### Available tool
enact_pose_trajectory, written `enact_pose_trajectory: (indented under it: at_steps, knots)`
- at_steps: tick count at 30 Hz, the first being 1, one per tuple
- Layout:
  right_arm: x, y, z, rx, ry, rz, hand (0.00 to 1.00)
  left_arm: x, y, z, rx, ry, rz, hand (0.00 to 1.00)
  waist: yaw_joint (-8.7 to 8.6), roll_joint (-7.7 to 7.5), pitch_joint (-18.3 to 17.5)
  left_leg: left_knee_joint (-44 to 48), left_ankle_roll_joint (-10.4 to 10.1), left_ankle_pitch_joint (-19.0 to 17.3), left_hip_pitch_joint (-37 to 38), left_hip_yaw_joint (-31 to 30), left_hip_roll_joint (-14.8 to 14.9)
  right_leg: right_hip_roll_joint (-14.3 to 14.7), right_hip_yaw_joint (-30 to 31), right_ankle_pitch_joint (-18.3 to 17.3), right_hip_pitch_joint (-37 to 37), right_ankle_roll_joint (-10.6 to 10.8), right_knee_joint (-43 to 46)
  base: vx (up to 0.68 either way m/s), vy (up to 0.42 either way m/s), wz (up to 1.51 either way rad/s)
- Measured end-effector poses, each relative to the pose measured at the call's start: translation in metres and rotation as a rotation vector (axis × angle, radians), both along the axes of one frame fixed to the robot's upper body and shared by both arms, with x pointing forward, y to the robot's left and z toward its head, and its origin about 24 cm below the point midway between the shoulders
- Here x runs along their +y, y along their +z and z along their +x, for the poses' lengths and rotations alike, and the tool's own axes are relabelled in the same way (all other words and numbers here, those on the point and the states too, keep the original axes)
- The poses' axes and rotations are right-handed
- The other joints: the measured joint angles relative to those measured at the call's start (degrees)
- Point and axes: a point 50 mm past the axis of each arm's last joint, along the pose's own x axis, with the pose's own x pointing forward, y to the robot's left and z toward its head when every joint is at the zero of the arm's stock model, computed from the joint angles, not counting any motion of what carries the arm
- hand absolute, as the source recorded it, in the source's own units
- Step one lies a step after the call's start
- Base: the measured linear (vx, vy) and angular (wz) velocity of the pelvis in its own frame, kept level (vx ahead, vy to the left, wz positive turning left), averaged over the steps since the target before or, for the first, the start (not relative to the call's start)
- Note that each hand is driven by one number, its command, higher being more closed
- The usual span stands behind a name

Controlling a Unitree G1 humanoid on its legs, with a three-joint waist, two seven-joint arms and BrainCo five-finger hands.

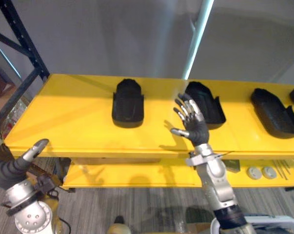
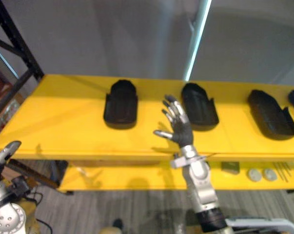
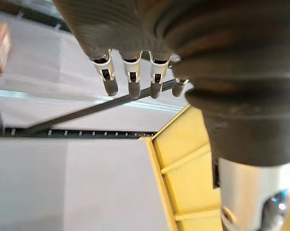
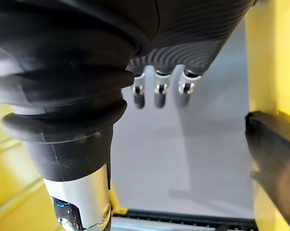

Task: Walk over and take plastic housings, then place them on the shelf

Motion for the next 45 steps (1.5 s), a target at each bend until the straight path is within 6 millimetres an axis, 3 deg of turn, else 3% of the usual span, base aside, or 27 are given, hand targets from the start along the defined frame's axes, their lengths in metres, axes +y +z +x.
enact_pose_trajectory:
  at_steps: [7,11,13,16,19,22,26,33,38,41,42,43,44,45]
  knots:
    - [-0.003,-0.011,0.003,0.046,-0.032,-0.004,0.0,-0.009,-0.005,0.012,0.035,-0.144,0.004,0.0,-0.22,2.42,-1.6,-0.4,0.1,0.7,0.0,-0.8,-0.1,0.0,-0.6,0.0,0.6,0.1,-0.1,-0.03,-0.009,0.05]
    - [-0.004,-0.014,0.005,0.066,-0.034,-0.008,0.0,-0.004,-0.024,0.033,0.178,-0.189,-0.008,0.0,-0.99,3.84,-2.4,-0.5,0.1,1.1,-0.3,-1.4,0.1,0.3,-1.4,0.0,0.8,0.1,-0.3,-0.06,-0.02,0.07]
    - [-0.005,-0.016,0.007,0.082,-0.033,-0.014,0.0,0.01,-0.042,0.057,0.317,-0.188,-0.028,0.0,-1.86,4.51,-2.8,-0.5,0.2,1.2,-0.7,-0.7,0.5,0.6,-1.3,0.3,0.3,0.3,-0.8,-0.08,-0.015,-0.09]
    - [-0.007,-0.024,0.009,0.127,-0.034,-0.036,0.0,0.033,-0.054,0.083,0.462,-0.155,-0.032,0.0,-2.32,4.63,-3.2,-0.5,0.0,1.8,-1.1,1.9,1.5,1.2,0.3,1.2,-1.3,-0.2,-1.4,-0.06,-0.004,-0.28]
    - [-0.01,-0.028,0.01,0.157,-0.007,-0.063,0.0,0.081,-0.071,0.119,0.687,-0.057,-0.106,0.0,-3.27,4.04,-3.4,-0.5,-0.4,2.1,-2.1,4.0,2.3,2.2,2.3,2.4,-2.7,-0.6,-3.0,-0.05,-0.009,-0.3]
    - [-0.012,-0.035,0.01,0.197,0.009,-0.083,0.0,0.107,-0.067,0.136,0.795,-0.004,-0.172,0.0,-4.61,3.01,-3.6,-0.5,-0.6,2.3,-2.2,4.8,2.6,2.4,3.3,3.2,-3.2,-0.4,-3.3,0.01,-0.006,-0.2]
    - [-0.011,-0.037,0.01,0.209,0.046,-0.077,0.0,0.119,-0.056,0.152,0.912,-0.01,-0.255,0.0,-6.01,3.02,-3.6,-0.4,-0.7,2.3,-2.0,6.0,2.6,2.4,4.5,3.3,-3.5,-0.4,-3.4,0.02,-0.003,-0.07]
    - [-0.004,-0.034,0.011,0.195,0.097,-0.104,0.0,0.106,-0.067,0.161,1.034,-0.181,-0.324,0.0,-6.35,3.29,-3.5,-0.1,-1.1,2.7,-2.0,6.8,2.7,2.5,4.9,3.3,-4.2,-0.4,-3.2,0.01,-0.004,-0.04]
    - [0.003,-0.036,0.009,0.195,0.139,-0.118,0.0,0.104,-0.067,0.162,1.015,-0.22,-0.347,0.0,-6.42,3.82,-3.5,-0.1,-1.1,2.7,-2.0,6.8,2.7,2.5,4.9,3.2,-4.2,-0.5,-2.9,-0.02,-0.001,0.0]
    - [0.004,-0.036,0.009,0.194,0.142,-0.119,0.0,0.107,-0.055,0.165,0.886,-0.179,-0.327,0.0,-6.32,4.1,-3.5,-0.3,-1.0,2.8,-2.1,6.8,2.7,2.5,4.9,3.2,-4.2,-0.4,-2.7,-0.05,-0.001,0.0]
    - [0.003,-0.035,0.009,0.188,0.141,-0.117,0.0,0.108,-0.043,0.165,0.793,-0.134,-0.29,0.0,-6.2,4.1,-3.5,-0.4,-1.0,2.8,-2.1,6.8,2.7,2.4,4.9,3.2,-4.1,-0.4,-2.7,-0.03,0.0,0.0]
    - [-0.001,-0.033,0.008,0.162,0.132,-0.104,0.0,0.099,-0.012,0.151,0.498,-0.089,-0.204,0.0,-6.14,4.07,-3.5,-0.4,-1.0,2.8,-2.1,6.7,2.6,2.4,4.9,3.3,-4.1,-0.4,-2.6,0.0,0.0,0.0]
    - [-0.008,-0.028,0.006,0.128,0.093,-0.068,0.0,0.079,0.01,0.119,0.221,-0.075,-0.148,0.0,-5.53,4.11,-3.6,-0.4,-0.9,2.7,-2.1,6.6,2.4,2.3,4.8,3.2,-4.1,-0.4,-2.7,0.0,0.0,0.0]
    - [-0.011,-0.025,0.004,0.111,0.076,-0.053,0.0,0.07,0.016,0.104,0.136,-0.055,-0.118,0.0,-5.17,4.17,-3.6,-0.4,-0.9,2.7,-2.1,6.6,2.4,2.3,4.7,3.2,-4.0,-0.4,-2.7,0.06,-0.01,0.07]
